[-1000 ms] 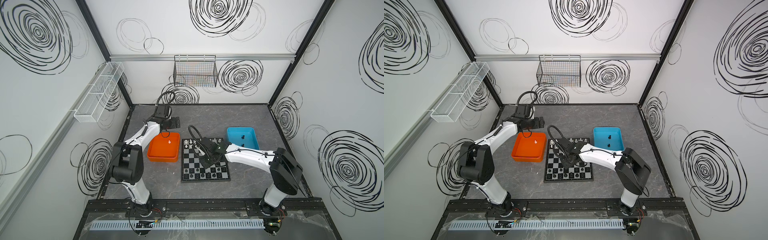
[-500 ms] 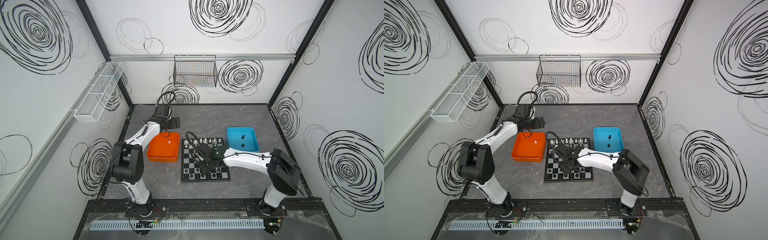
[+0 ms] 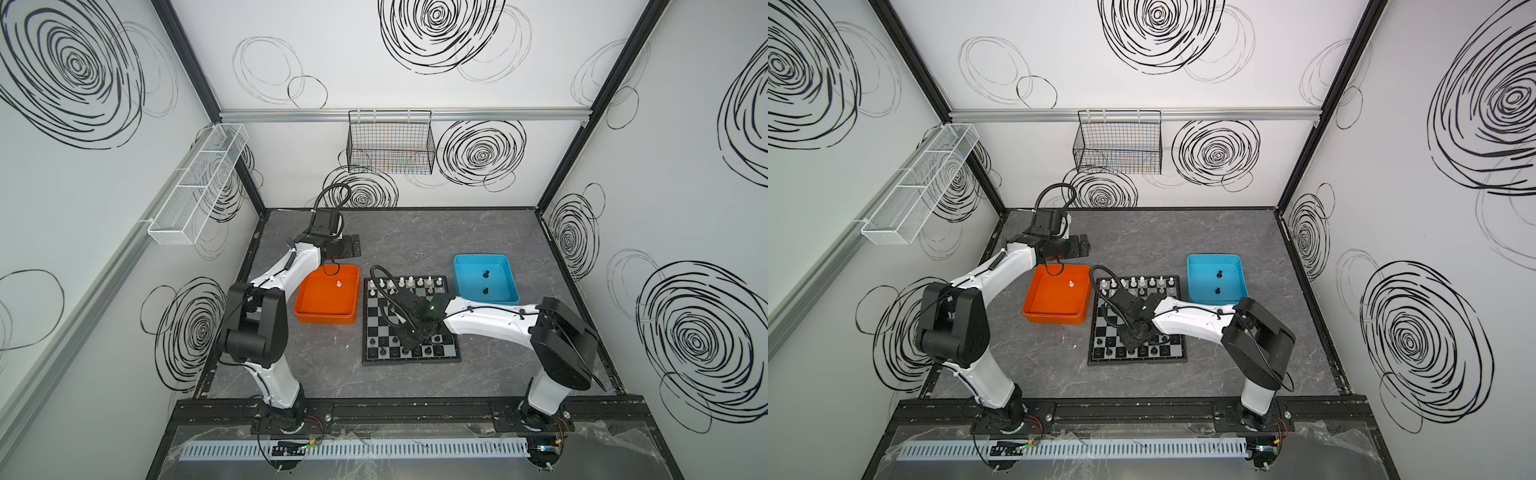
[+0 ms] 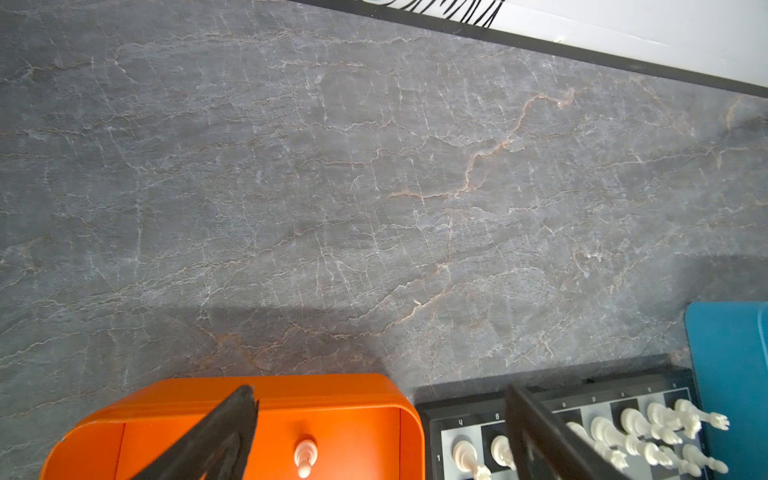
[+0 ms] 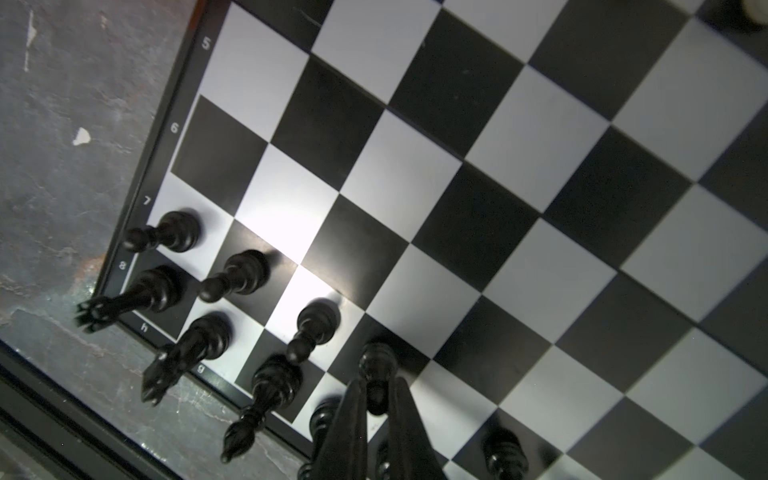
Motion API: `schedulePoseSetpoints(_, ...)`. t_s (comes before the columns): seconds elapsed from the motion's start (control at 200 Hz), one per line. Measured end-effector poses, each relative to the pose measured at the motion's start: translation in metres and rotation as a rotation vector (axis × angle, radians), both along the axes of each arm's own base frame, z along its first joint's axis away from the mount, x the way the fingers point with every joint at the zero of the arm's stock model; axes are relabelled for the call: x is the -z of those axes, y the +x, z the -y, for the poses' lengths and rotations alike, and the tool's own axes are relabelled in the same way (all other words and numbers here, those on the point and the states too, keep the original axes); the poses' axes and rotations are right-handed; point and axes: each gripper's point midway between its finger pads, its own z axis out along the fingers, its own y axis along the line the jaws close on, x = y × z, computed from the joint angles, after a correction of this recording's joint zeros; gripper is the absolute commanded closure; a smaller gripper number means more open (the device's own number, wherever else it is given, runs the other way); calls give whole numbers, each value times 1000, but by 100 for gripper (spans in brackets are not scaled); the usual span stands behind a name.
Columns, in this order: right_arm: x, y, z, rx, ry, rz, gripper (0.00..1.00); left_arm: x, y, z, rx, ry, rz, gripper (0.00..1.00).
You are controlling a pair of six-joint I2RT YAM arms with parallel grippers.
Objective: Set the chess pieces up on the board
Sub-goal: 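Lower the black pawn onto an empty square in the black pawn row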
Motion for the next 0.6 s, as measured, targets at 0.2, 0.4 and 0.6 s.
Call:
schedulePoseSetpoints(0.2, 0, 0, 0, 1, 0, 0, 87, 0, 0, 1, 0, -5, -1, 4)
schedulePoseSetpoints(0.4, 0, 0, 0, 3, 0, 0, 87, 0, 0, 1, 2, -8, -2, 4)
schedulePoseSetpoints(0.6, 0, -1, -1, 3, -4, 4, 85, 3, 0, 1, 1, -9, -10, 4)
